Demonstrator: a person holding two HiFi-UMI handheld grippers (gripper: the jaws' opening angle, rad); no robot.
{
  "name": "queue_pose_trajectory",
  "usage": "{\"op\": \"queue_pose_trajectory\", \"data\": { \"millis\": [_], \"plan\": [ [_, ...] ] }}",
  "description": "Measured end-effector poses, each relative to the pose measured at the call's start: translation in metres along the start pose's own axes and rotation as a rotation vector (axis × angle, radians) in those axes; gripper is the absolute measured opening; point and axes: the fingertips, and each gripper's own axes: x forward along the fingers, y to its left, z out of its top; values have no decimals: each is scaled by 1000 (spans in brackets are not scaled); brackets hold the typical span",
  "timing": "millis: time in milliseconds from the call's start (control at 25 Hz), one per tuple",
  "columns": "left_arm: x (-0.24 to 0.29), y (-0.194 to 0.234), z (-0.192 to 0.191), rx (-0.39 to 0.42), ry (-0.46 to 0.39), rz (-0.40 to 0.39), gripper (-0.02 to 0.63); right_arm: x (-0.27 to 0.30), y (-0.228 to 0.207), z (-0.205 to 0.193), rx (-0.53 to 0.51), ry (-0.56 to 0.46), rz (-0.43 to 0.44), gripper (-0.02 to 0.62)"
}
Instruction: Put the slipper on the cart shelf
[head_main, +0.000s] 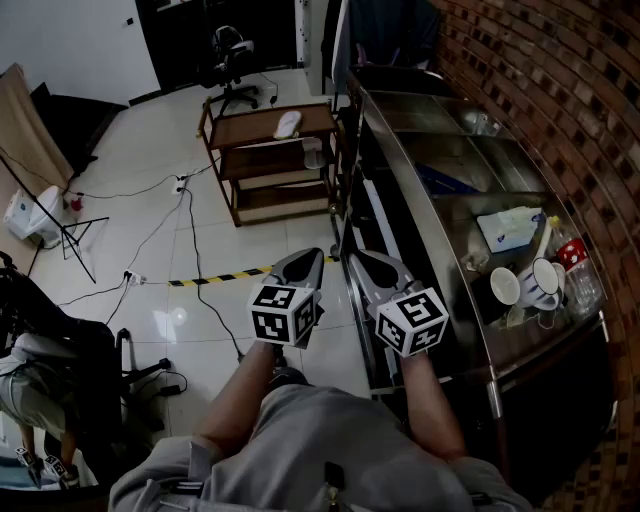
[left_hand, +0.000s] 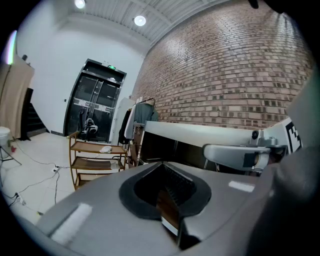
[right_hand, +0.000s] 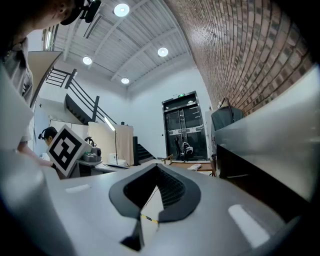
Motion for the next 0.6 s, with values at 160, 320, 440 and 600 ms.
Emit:
{"op": "queue_pose_trajectory", "data": {
  "millis": [160, 320, 440, 600],
  "plan": [
    [11, 9, -3, -3, 10, -3, 8, 11, -10, -1, 6, 4, -4, 0],
    [28, 27, 0, -5, 15, -8, 8, 34, -22, -3, 11, 10, -10, 0],
    [45, 49, 3, -10, 25, -15, 8, 60, -32, -5, 14, 23, -16, 0],
    [70, 88, 14, -19, 33, -26, 8, 106, -45, -1, 15, 29, -25, 0]
  ]
}}
